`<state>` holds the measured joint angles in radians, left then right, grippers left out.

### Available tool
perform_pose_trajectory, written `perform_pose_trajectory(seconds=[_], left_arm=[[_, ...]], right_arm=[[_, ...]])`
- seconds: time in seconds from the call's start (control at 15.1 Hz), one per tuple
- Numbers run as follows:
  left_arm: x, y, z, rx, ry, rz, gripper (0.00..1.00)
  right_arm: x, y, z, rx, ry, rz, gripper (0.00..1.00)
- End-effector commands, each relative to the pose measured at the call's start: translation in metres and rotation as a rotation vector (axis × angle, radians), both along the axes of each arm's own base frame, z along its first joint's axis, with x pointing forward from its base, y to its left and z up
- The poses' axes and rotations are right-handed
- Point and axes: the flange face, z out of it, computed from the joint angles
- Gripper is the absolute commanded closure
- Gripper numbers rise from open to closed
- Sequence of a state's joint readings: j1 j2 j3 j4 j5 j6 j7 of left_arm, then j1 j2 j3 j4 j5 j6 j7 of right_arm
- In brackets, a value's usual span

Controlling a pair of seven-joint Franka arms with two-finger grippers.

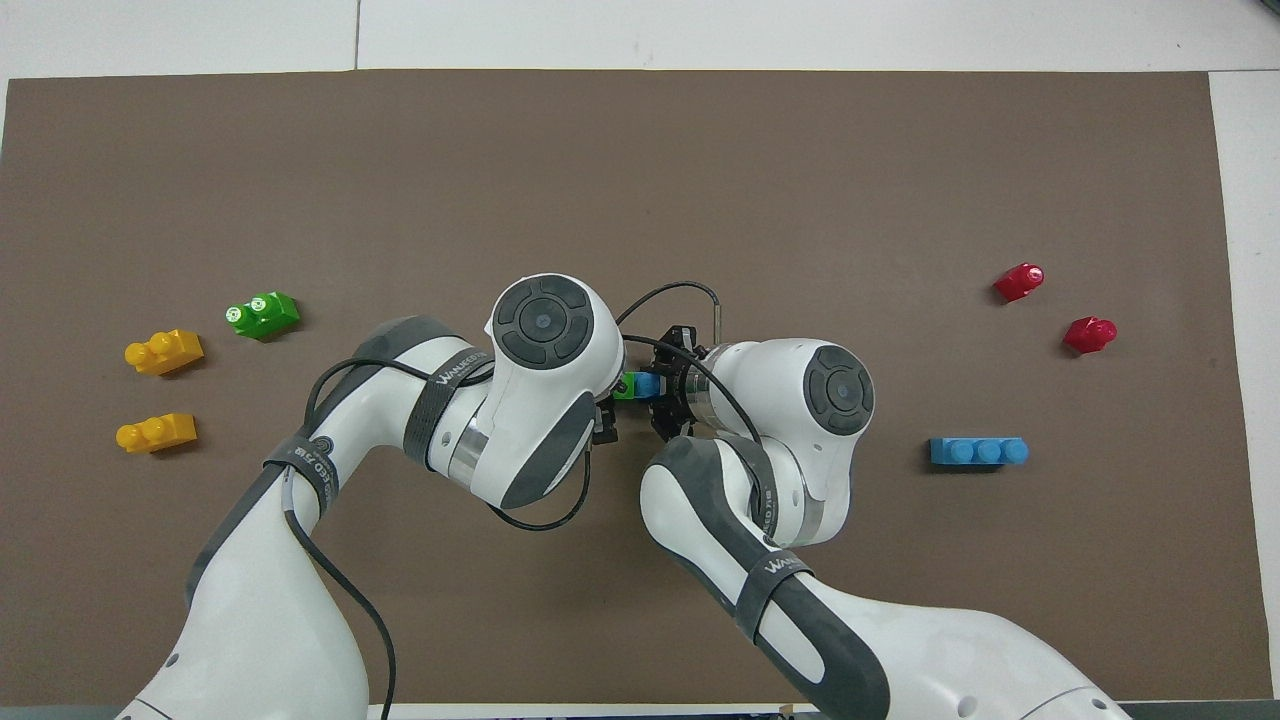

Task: Remove green block with left arm and hold with right
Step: 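Close the left gripper on green while the right gripper closes on blue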

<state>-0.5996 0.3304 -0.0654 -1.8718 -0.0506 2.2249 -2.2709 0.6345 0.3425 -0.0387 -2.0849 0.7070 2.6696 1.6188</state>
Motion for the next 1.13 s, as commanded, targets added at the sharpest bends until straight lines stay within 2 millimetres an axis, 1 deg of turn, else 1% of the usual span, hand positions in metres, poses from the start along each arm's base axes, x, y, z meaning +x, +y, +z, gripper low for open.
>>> perform_pose_trajectory(seconds=[0.0,0.13,0.27,0.33,0.4,0.46,0.6,0.66,0.73,0.86,1.0,1.06], left_arm=[[0.001,-0.003,0.0,0.009,-0.023,0.009,0.0],[-0.001,-0.003,-0.001,0.013,-0.019,0.007,0.02],[-0.001,-0.003,-0.002,0.016,-0.014,0.007,0.11],[-0.002,-0.003,-0.003,0.023,-0.012,0.0,0.25],[-0.007,-0.009,-0.001,0.022,-0.014,-0.012,0.38],[-0.009,-0.011,-0.002,0.023,-0.012,-0.02,0.5],[-0.009,-0.013,0.002,0.02,-0.018,-0.032,0.79],[-0.009,-0.013,0.003,0.018,-0.02,-0.037,0.88],[-0.009,-0.012,0.005,0.017,-0.022,-0.049,0.92],[-0.007,-0.008,0.012,0.017,-0.023,-0.049,0.96],[-0.007,-0.001,0.034,0.01,-0.037,-0.078,0.97],[-0.005,0.008,0.047,0.011,-0.036,-0.081,0.98]], right_arm=[[-0.001,-0.004,-0.003,0.022,0.004,-0.049,1.0],[0.0,-0.006,-0.003,0.039,0.01,-0.068,1.0],[0.0,-0.006,-0.003,0.039,0.009,-0.069,1.0],[0.0,-0.006,-0.003,0.039,0.009,-0.069,1.0],[0.0,-0.006,-0.003,0.04,0.009,-0.069,1.0],[0.001,-0.006,-0.003,0.039,0.005,-0.068,1.0],[0.001,-0.007,-0.003,0.037,-0.006,-0.071,1.0],[0.002,-0.008,-0.003,0.037,-0.007,-0.072,1.0],[0.001,-0.007,-0.003,0.037,-0.006,-0.071,1.0],[0.001,-0.007,-0.003,0.037,-0.006,-0.071,1.0],[0.002,-0.008,-0.003,0.037,-0.007,-0.071,1.0],[0.002,-0.008,-0.003,0.036,-0.008,-0.07,1.0]])
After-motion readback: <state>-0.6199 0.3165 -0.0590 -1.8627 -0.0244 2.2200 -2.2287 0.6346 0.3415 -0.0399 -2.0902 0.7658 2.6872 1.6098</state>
